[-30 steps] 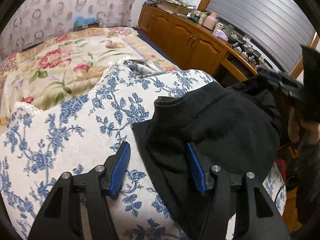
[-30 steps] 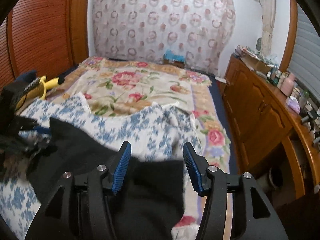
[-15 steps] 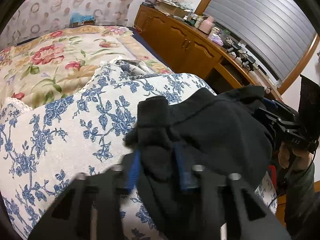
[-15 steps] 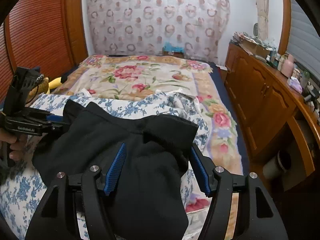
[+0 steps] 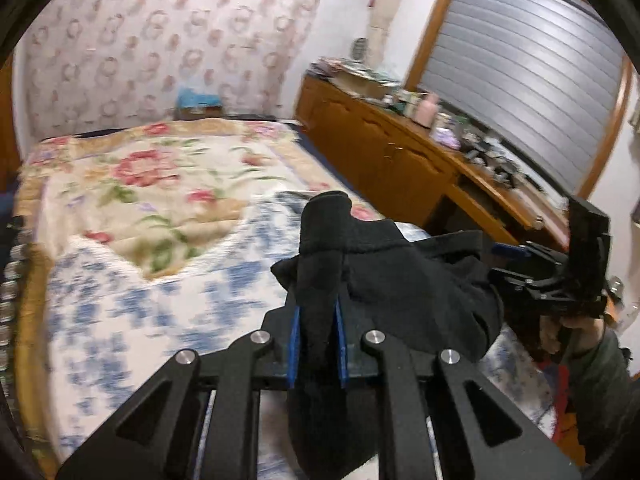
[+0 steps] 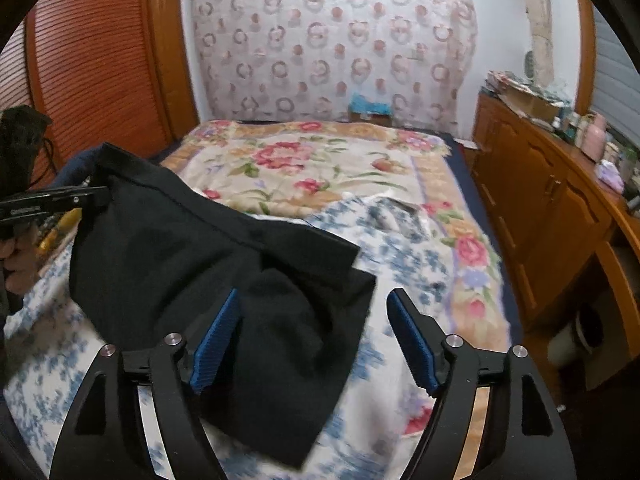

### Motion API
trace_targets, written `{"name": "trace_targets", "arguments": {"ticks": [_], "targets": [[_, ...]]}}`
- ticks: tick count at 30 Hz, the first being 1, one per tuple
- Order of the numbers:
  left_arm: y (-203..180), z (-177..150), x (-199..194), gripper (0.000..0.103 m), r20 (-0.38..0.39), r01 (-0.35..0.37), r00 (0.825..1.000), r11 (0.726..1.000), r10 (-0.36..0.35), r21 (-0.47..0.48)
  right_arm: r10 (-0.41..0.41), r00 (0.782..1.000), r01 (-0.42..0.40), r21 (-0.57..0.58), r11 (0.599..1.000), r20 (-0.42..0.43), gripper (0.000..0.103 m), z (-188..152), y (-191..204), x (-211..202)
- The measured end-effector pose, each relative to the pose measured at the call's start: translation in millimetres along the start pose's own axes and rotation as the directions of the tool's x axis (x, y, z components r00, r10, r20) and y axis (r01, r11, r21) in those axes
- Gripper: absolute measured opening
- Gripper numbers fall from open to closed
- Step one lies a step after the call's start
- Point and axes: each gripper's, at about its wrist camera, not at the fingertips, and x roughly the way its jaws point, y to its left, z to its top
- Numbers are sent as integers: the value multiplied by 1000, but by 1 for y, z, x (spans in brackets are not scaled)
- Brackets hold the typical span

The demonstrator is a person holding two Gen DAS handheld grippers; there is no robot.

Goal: Fold small clothes
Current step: 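Lift the folded shirt with both grippers and carry it toward the navy clothes stack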

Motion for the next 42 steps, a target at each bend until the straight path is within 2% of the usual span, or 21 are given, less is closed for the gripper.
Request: {"name": "trace_targets", "arguments": {"ticks": [4, 8, 13, 16, 18, 22, 25, 26, 27, 28, 29, 32, 34, 36, 37, 39, 40, 41, 42], "targets": [[30, -11, -4, 13, -11, -45, 999, 998, 45, -35, 33, 999, -33, -22, 999, -11, 81, 11, 25, 24], [38, -22, 2, 13, -23, -57, 998, 998, 56, -36, 38, 998, -38, 2, 999, -52, 82, 19, 36, 53], [36, -28, 13, 13, -31, -78, 997, 997, 78, -22, 53, 990, -44, 68, 997, -133, 82, 20, 30, 87], [39, -31, 16, 13, -37, -76, 997, 997, 75, -29, 104, 979, -83, 124, 989, -175, 82, 14, 24, 103], [39, -31, 17, 13, -39, -75, 996, 997, 74, -30, 138, 974, -111, 152, 982, -181, 82, 12, 20, 108], [41, -32, 20, 13, -41, -71, 997, 997, 70, -37, 139, 974, -115, 136, 984, -182, 82, 14, 22, 110], [39, -32, 19, 13, -39, -66, 997, 997, 65, -38, 154, 971, -134, 118, 984, -181, 73, 14, 25, 110], [37, -33, 19, 13, -39, -65, 997, 997, 63, -34, 171, 969, -153, 112, 982, -180, 55, 14, 27, 109], [36, -34, 18, 13, -37, -64, 997, 997, 63, -31, 215, 959, -195, 121, 973, -187, 45, 13, 29, 109], [32, -34, 16, 13, -33, -64, 997, 998, 63, -26, 223, 956, -202, 126, 971, -188, 43, 13, 31, 109], [31, -33, 15, 13, -30, -63, 998, 998, 62, -23, 218, 957, -200, 112, 974, -189, 34, 13, 33, 109], [25, -33, 7, 13, -14, -60, 998, 998, 59, -12, 244, 953, -229, 101, 968, -179, 24, 11, 37, 106], [25, -34, 4, 13, -8, -56, 998, 998, 56, -11, 224, 961, -213, 80, 974, -166, 24, 10, 39, 101], [22, -33, 4, 13, -6, -64, 998, 998, 64, -3, 189, 969, -178, 82, 981, -157, 27, 10, 39, 98], [21, -34, 4, 13, -7, -70, 998, 998, 70, 4, 156, 976, -146, 76, 986, -151, 34, 11, 39, 97], [21, -34, 5, 13, -8, -74, 997, 997, 74, 9, 110, 984, -101, 71, 992, -141, 51, 12, 37, 97], [21, -34, 5, 13, -9, -75, 997, 997, 75, 9, 74, 987, -64, 70, 996, -144, 65, 14, 35, 99], [20, -34, 5, 13, -9, -75, 997, 997, 75, 5, 51, 988, -41, 72, 997, -146, 75, 15, 32, 101], [21, -34, 5, 13, -11, -74, 997, 997, 75, 3, 45, 988, -33, 81, 996, -147, 77, 16, 29, 103]]}}
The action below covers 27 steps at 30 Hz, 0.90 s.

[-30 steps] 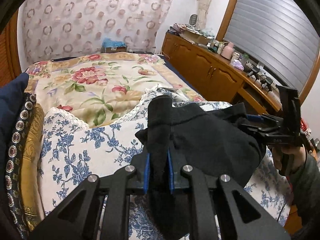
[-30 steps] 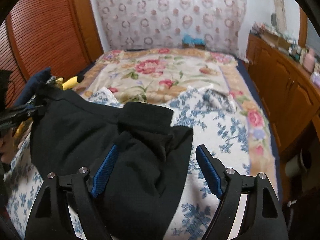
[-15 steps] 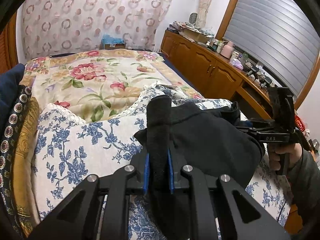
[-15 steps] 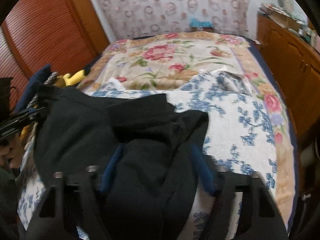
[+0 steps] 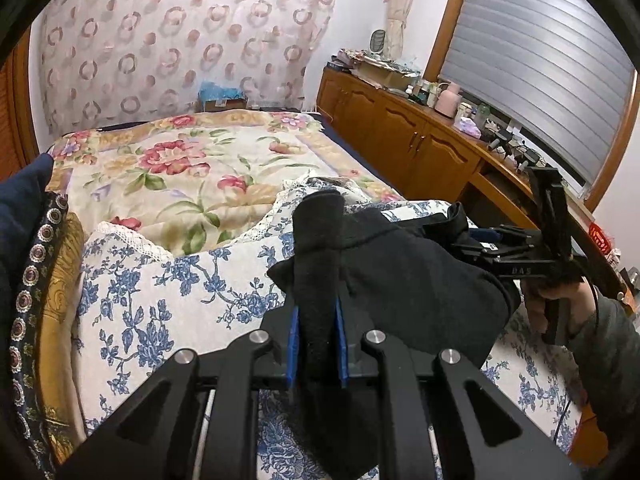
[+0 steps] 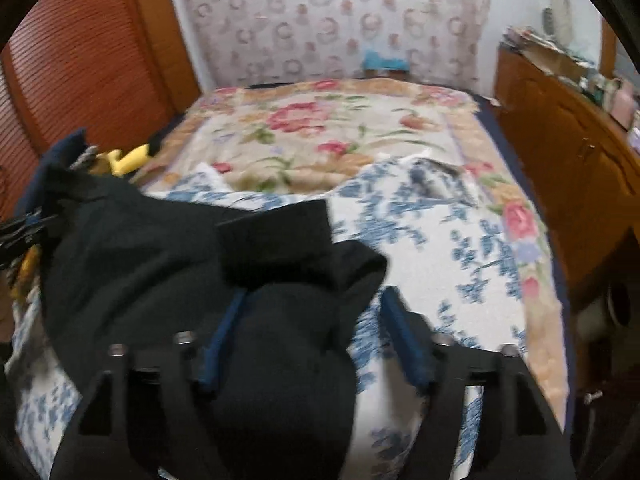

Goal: Fold small clothes
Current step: 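Lift the folded shirt with both grippers and carry it toward the navy clothes stack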

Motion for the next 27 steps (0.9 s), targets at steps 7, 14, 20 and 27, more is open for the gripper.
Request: {"name": "trace_targets", "arguments": {"ticks": [7, 14, 20, 27], "targets": [[-1, -3, 3, 13, -8, 6, 1000, 1000, -6, 0, 82, 997, -81, 18, 997, -18, 67, 5, -9, 12], [-8, -3, -21, 13, 56, 45, 997, 999, -44, -1, 203, 979, -203, -19, 979, 2, 19, -1, 6, -1], [-14, -2, -78, 13, 166, 47, 985, 999, -46, -1, 226, 964, -218, -74, 973, 139, 17, 1, 29, -53], [-4, -4, -142, 13, 258, -34, 965, 999, 39, -24, 285, 929, -248, -173, 953, 238, 16, 33, 78, -95]]}}
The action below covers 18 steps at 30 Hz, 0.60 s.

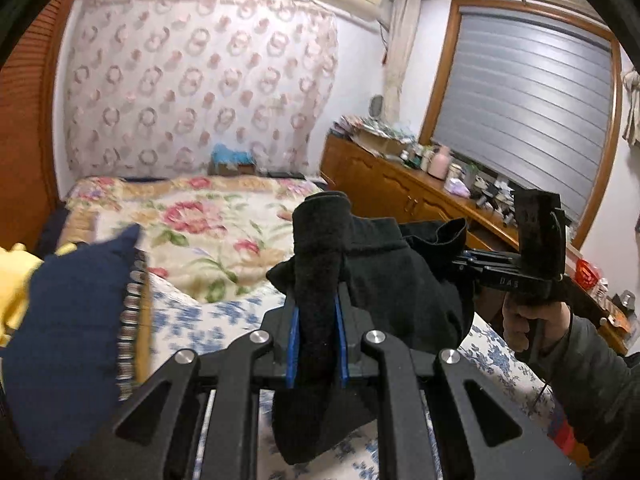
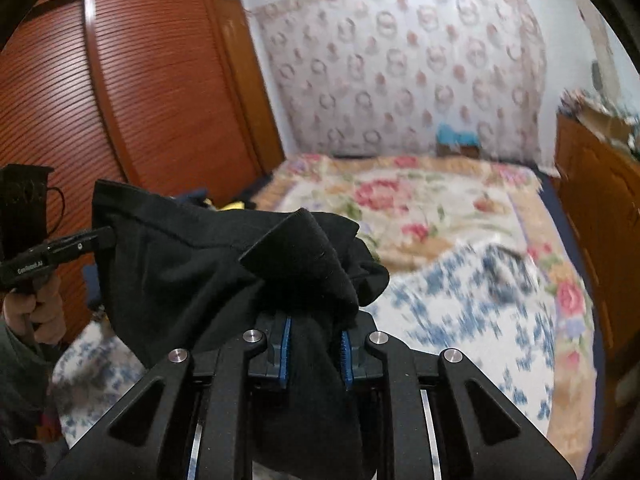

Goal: Fold small clothes
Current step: 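Lift the folded shirt with both grippers and carry it toward the navy clothes stack, then lower the shirt onto the stack beside the yellow plush and open both grippers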

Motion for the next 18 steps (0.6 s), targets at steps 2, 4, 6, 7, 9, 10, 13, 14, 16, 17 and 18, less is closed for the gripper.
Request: {"name": "trace_targets", "arguments": {"ticks": [2, 4, 6, 7, 9, 10, 13, 14, 16, 17, 18], "targets": [[9, 1, -21, 13, 23, -45, 999, 999, 45, -3, 21, 1000, -21, -29, 999, 9, 16, 15, 14, 4], [21, 1, -38, 13, 42, -84, 996, 996, 85, -14, 40, 999, -39, -70, 997, 13, 16, 29, 30, 12], [31, -1, -50, 13, 56, -119, 991, 992, 121, -26, 59, 998, -57, -114, 992, 14, 16, 44, 49, 22], [39, -2, -59, 13, 65, -142, 987, 989, 144, -36, 69, 998, -66, -143, 988, 14, 16, 53, 61, 28], [53, -6, -72, 13, 77, -173, 981, 983, 177, -57, 86, 996, -82, -186, 979, 12, 16, 66, 80, 39], [61, -8, -79, 13, 82, -191, 977, 979, 196, -70, 95, 995, -91, -213, 973, 8, 16, 74, 92, 46], [83, -17, -96, 13, 93, -236, 965, 966, 245, -104, 112, 994, -110, -286, 952, -8, 16, 95, 123, 68], [90, -20, -100, 13, 95, -249, 961, 961, 261, -116, 117, 993, -116, -305, 945, -14, 16, 102, 133, 75], [102, -28, -108, 13, 96, -273, 953, 952, 287, -141, 129, 991, -132, -350, 927, -32, 16, 116, 156, 93], [111, -34, -114, 13, 95, -286, 948, 945, 303, -159, 136, 990, -142, -369, 918, -43, 16, 122, 167, 101], [118, -41, -118, 13, 94, -296, 944, 939, 315, -175, 143, 988, -154, -393, 907, -56, 16, 128, 179, 111]]}}
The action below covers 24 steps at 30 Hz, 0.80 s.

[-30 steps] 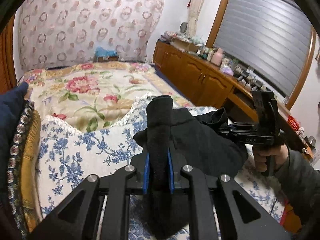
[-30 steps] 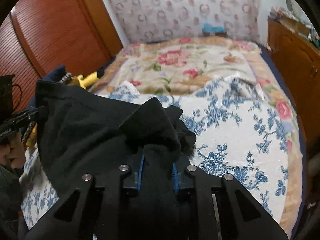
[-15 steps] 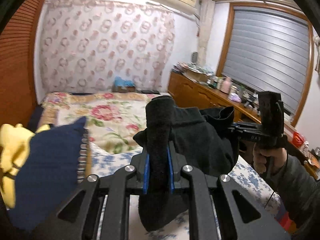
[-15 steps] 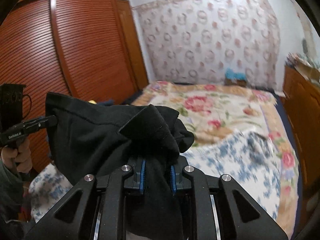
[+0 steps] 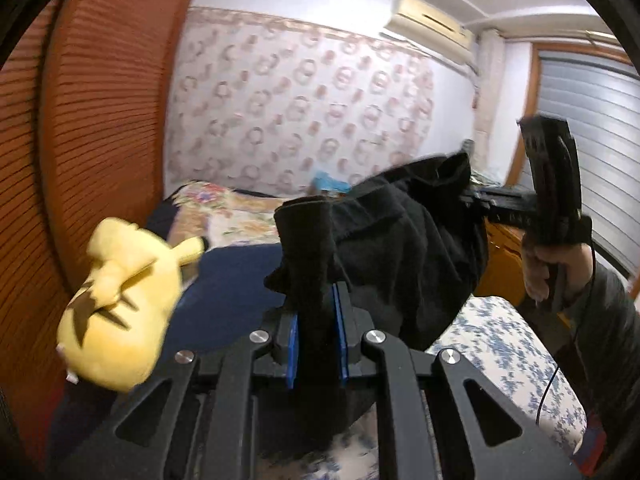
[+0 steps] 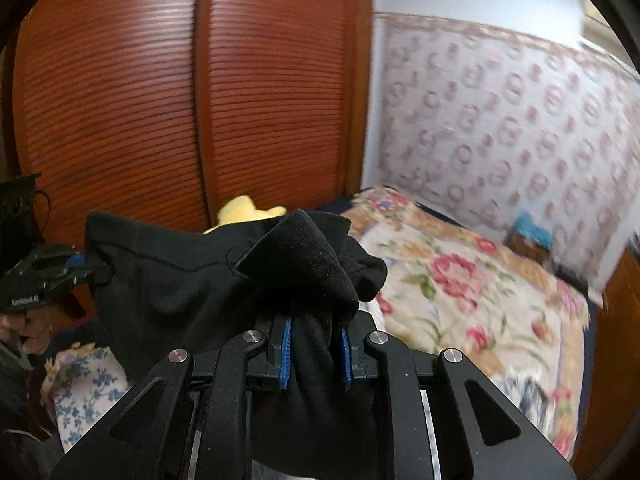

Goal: Fold small clothes
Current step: 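Lower the shirt onto the stack beside the yellow plush and open both grippers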

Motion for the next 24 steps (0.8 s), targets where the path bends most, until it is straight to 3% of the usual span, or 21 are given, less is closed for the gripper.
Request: {"name": "trace_targets", "arguments": {"ticks": [7, 15, 16, 18, 19, 24], "targets": [[46, -32, 12, 13, -50, -85, 995, 993, 81, -81, 26, 996, -40, -169, 985, -87, 16, 45, 57, 97], [60, -55, 23, 14, -98, -137, 987, 987, 128, -89, 64, 992, -77, -117, 990, -113, 18, 56, 73, 179], [62, -57, 25, 14, -103, -139, 986, 986, 130, -94, 55, 992, -65, -90, 994, -110, 23, 58, 71, 184], [57, -59, 19, 15, -107, -141, 986, 985, 131, -98, 16, 995, -21, -54, 998, -99, 44, 56, 64, 183], [57, -60, 19, 16, -105, -144, 985, 985, 134, -95, 12, 995, -17, -54, 998, -98, 61, 56, 64, 183], [50, -57, 5, 22, -63, -176, 983, 982, 172, -67, -24, 997, 20, -51, 999, -72, 65, 39, 63, 164]]}}
